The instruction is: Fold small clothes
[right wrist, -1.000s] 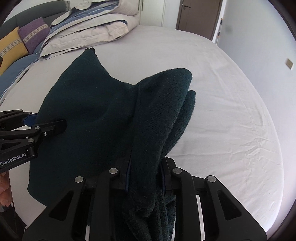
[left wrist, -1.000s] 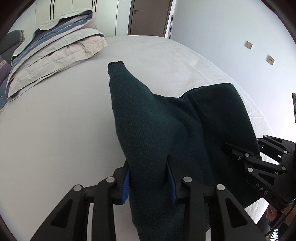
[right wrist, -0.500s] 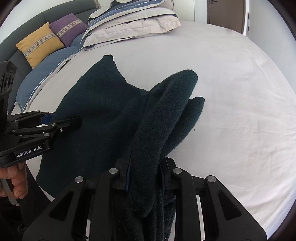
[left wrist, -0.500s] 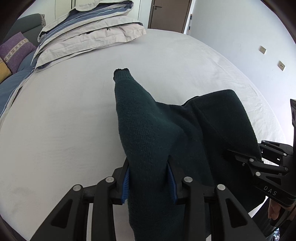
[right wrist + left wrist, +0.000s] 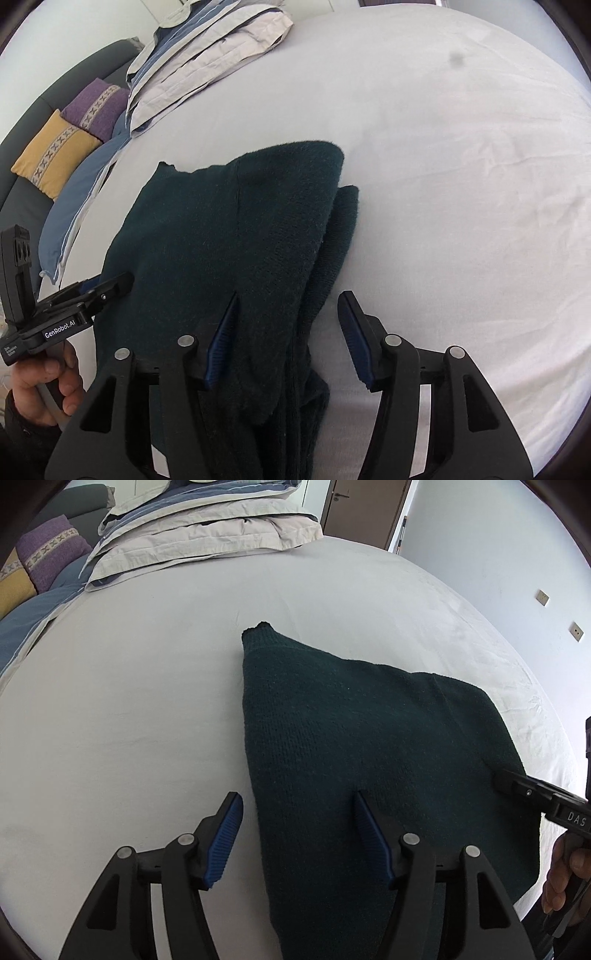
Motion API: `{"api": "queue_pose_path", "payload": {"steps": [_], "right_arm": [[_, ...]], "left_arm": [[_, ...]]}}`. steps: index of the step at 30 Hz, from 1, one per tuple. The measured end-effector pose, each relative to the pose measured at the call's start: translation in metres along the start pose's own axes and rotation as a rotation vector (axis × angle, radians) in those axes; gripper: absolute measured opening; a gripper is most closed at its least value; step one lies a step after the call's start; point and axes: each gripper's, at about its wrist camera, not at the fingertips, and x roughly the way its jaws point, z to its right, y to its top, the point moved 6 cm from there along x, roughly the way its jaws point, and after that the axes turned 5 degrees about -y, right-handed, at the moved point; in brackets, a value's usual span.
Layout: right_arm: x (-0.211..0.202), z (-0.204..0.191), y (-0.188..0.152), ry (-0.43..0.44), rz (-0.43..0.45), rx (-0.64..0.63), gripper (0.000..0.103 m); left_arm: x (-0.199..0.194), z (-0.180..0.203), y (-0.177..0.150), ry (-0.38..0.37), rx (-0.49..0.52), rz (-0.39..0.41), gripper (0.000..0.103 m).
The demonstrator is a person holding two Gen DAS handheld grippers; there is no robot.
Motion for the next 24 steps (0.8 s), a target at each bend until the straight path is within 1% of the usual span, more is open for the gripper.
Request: {"api": "queue_pose_path", "payload": {"steps": [1,2,3,5,8,10,11,12,13,14,15,17,18,20,22,24], "right_arm": [[-0.016,0.010,-0.010,-0.026,0.037,0.008,0.052],[-0.041,0.031,-0.023,-0.052,0.078,0.016,0.052],[-0.056,0.035,-0.025,-0.061,0.113,0.029,0.052],[-0.081,0.033,-0.030,-0.021,0.165,0.044,0.052],[-0.101,0.012,-0.041,0.072,0.197,-0.015,0.052],[-0.100,-0.003,-0.051,0.157,0.187,-0.044,0.052],[-0.094,-0.005,-0.055,0.179,0.167,-0.052,0.052],[-0.080,-0.014,-0.057,0.182,0.148,-0.049,0.052],[-0.067,-0.009,-0.060,0.176,0.119,-0.034,0.052],[-0.054,-0.002,-0.064,0.153,0.091,-0.007,0.052],[-0.047,0.007,-0.066,0.162,0.082,0.025,0.047],[-0.044,0.016,-0.065,0.243,0.100,0.094,0.045],[-0.041,0.017,-0.064,0.260,0.101,0.122,0.045],[-0.050,0.020,-0.063,0.250,0.121,0.142,0.047],[-0.064,0.021,-0.063,0.193,0.161,0.126,0.049],[-0.080,0.021,-0.066,0.135,0.203,0.098,0.049]], "left_arm": [[-0.006,0.003,-0.003,0.016,0.012,0.013,0.066],[-0.012,0.006,-0.006,0.032,0.024,0.027,0.066],[-0.016,0.008,-0.008,0.043,0.029,0.040,0.065],[-0.023,0.008,-0.012,0.044,0.023,0.061,0.065],[-0.029,0.008,-0.022,0.034,-0.005,0.080,0.065],[-0.034,0.011,-0.031,0.019,-0.017,0.088,0.065],[-0.036,0.012,-0.034,0.014,-0.021,0.088,0.065],[-0.038,0.013,-0.037,0.010,-0.022,0.090,0.065],[-0.041,0.015,-0.040,0.006,-0.018,0.092,0.065],[-0.044,0.016,-0.043,0.006,-0.014,0.094,0.065],[-0.045,0.016,-0.045,0.011,-0.011,0.094,0.065],[-0.052,0.016,-0.048,0.020,-0.007,0.097,0.065],[-0.055,0.016,-0.048,0.024,-0.005,0.105,0.065],[-0.062,0.016,-0.048,0.039,0.003,0.122,0.065],[-0.071,0.017,-0.047,0.050,0.010,0.144,0.066],[-0.083,0.019,-0.047,0.073,0.023,0.185,0.074]]}}
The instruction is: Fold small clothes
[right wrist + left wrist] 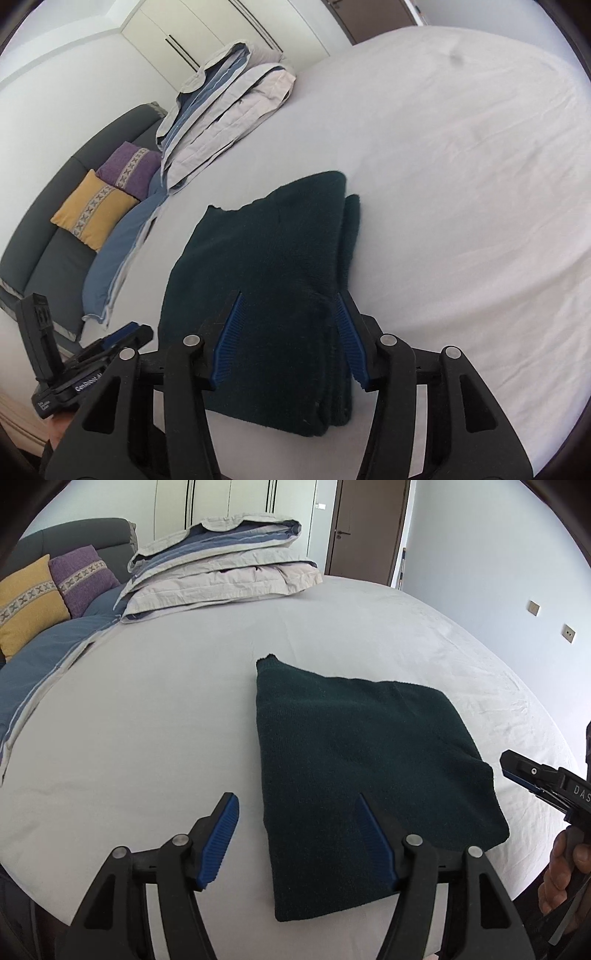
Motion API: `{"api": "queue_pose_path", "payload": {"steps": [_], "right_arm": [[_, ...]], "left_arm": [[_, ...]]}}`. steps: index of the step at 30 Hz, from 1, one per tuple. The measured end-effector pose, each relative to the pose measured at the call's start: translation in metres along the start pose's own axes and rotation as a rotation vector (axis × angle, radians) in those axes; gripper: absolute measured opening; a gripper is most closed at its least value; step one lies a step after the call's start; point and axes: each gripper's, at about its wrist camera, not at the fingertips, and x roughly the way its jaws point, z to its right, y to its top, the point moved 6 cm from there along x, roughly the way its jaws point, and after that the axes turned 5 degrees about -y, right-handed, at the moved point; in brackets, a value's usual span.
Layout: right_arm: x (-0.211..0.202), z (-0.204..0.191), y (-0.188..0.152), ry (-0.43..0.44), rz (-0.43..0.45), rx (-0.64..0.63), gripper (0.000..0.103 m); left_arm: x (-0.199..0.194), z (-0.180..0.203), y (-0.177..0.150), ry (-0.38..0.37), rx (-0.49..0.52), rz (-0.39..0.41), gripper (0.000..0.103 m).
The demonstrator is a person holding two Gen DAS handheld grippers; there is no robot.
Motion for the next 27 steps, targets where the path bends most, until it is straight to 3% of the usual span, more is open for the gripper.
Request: {"api": "queue_pose_path", "payload": {"steps": [4,6,10,12,14,17,20,24,27], "right_arm": [[-0.058,-0.006,-0.001,-0.112,0.120,-0.113,0.051],[-0.086,-0.015,0.001,-0.166,0.198,-0.179,0.060],[-0.141,-0.032,0.007,-0.228,0.385,-0.269,0.082],[-0.166,-0.042,0.013,-0.261,0.492,-0.284,0.099],[-0.188,-0.049,0.017,-0.276,0.575,-0.285,0.103],[-0.207,-0.058,0.023,-0.255,0.585,-0.283,0.103],[-0.222,-0.063,0.023,-0.237,0.585,-0.272,0.103],[-0.229,-0.068,0.014,-0.238,0.532,-0.275,0.103],[-0.224,-0.071,0.003,-0.222,0.454,-0.276,0.103]], "left_arm": [[-0.030,0.004,0.009,0.071,0.047,0.126,0.093],[-0.049,0.009,0.016,0.102,0.073,0.206,0.103],[-0.082,0.017,0.031,0.209,0.114,0.312,0.103],[-0.097,0.019,0.037,0.261,0.112,0.345,0.103],[-0.113,0.020,0.041,0.287,0.111,0.383,0.103],[-0.136,0.023,0.045,0.267,0.102,0.436,0.103],[-0.153,0.021,0.040,0.305,0.068,0.452,0.103],[-0.147,0.020,0.032,0.296,0.060,0.363,0.103],[-0.130,0.017,0.023,0.244,0.022,0.270,0.103]]}}
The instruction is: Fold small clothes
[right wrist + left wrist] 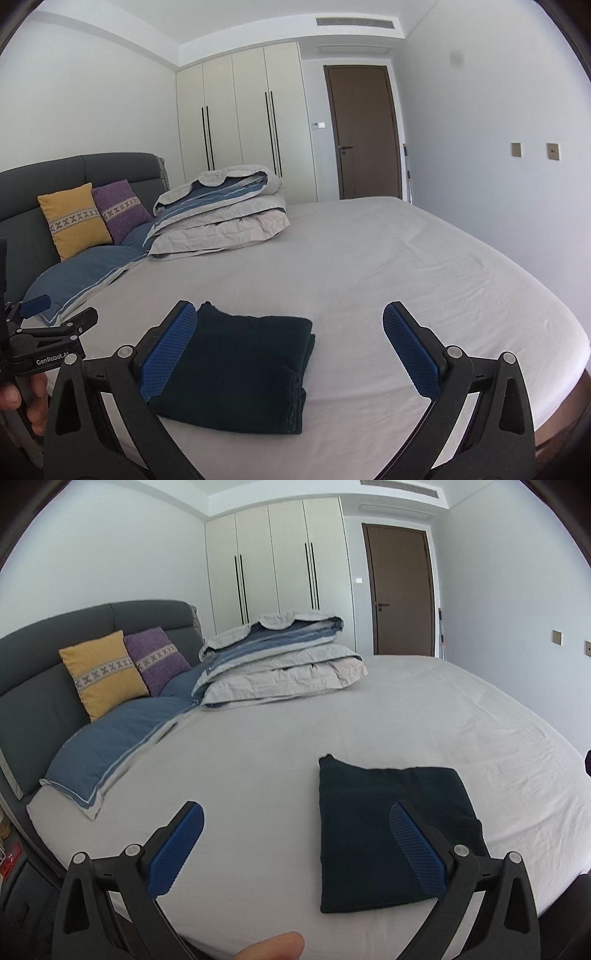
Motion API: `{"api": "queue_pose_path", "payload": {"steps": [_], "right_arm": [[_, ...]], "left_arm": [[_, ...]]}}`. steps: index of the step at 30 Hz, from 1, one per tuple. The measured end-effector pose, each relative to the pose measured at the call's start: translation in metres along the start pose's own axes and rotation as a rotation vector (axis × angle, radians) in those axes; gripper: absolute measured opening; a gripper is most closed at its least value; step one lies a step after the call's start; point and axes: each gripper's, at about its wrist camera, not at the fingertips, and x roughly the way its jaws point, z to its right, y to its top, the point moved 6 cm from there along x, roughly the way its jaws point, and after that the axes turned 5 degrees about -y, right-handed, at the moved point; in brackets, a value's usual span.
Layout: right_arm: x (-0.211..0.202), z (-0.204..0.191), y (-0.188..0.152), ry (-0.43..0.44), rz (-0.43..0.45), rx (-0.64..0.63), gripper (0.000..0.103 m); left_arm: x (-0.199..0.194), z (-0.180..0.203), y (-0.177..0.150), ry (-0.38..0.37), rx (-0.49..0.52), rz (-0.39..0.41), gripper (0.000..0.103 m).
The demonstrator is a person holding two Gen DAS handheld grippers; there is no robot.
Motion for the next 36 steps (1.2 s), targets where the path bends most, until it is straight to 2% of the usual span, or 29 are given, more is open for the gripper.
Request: {"api": "queue_pose_path", "payload": {"steps": [2,5,10,14,36], "right_arm": [[0.006,-0.004,-0.011,-0.011,-0.074,-0.004,0.103],[0.020,-0.009,-0.031,-0.039,-0.183,-0.008,0.103],[0.039,-0.017,-0.062,-0.105,-0.306,-0.070,0.103],[0.049,-0.018,-0.079,-0.131,-0.362,-0.095,0.103],[0.060,-0.011,-0.092,-0.163,-0.401,-0.074,0.103]], "left_arm": [[0.010,0.003,-0.011,-0.032,-0.022,-0.064,0.103],[0.018,0.008,-0.022,-0.055,-0.023,-0.099,0.103],[0.033,0.013,-0.039,-0.082,-0.025,-0.159,0.103],[0.042,0.014,-0.050,-0.079,-0.026,-0.187,0.103],[0.056,0.005,-0.064,-0.088,-0.041,-0.236,0.103]]}}
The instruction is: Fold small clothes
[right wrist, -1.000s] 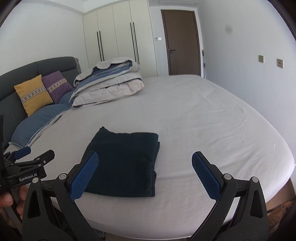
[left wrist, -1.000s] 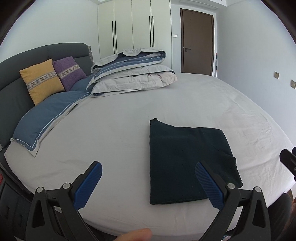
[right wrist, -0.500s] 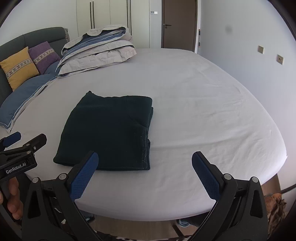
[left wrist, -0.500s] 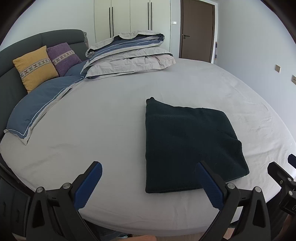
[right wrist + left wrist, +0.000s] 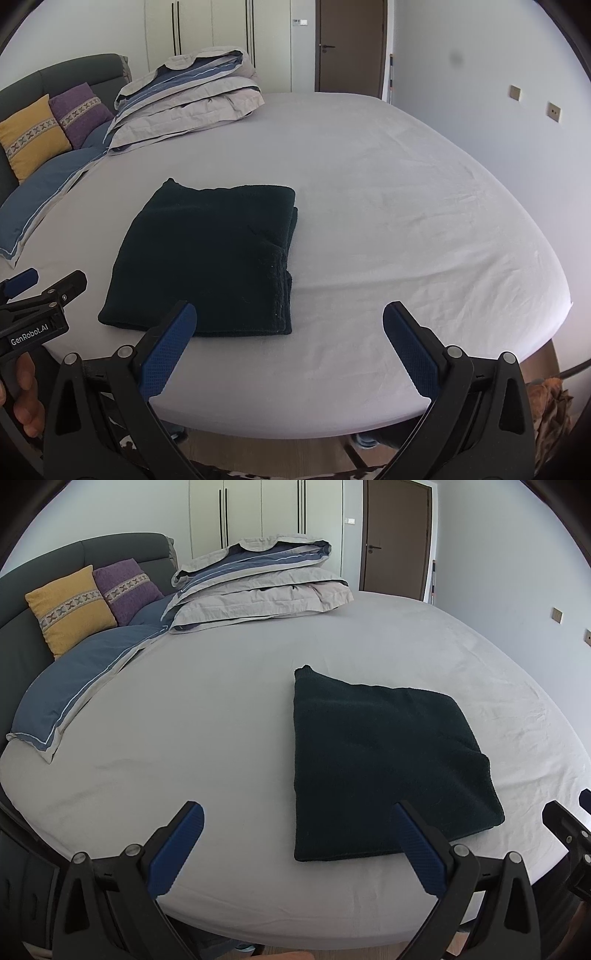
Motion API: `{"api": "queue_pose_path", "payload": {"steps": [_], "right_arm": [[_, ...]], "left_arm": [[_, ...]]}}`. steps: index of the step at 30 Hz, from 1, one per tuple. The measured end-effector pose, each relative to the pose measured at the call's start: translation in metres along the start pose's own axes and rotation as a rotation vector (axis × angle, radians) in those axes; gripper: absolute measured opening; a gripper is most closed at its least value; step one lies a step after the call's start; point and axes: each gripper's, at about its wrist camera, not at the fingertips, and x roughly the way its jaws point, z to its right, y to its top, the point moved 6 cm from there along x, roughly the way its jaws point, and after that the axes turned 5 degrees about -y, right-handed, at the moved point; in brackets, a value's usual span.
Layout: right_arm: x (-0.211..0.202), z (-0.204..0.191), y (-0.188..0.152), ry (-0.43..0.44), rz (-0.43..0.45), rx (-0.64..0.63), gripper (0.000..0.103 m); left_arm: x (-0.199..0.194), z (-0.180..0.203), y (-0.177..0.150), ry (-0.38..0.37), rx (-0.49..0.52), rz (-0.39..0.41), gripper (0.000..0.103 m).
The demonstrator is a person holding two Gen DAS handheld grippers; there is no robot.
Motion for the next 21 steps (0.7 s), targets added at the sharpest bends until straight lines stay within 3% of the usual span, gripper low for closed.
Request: {"api": "queue_pose_path", "payload": {"steps": [21], "right_arm": [[0.0050,-0.0029,-0.0073,0.007,-0.024,0.019,0.103]], "left_arm": [[0.0007,0.0005,-0.0007,0.002,0.002,-0.002,0.103]]}}
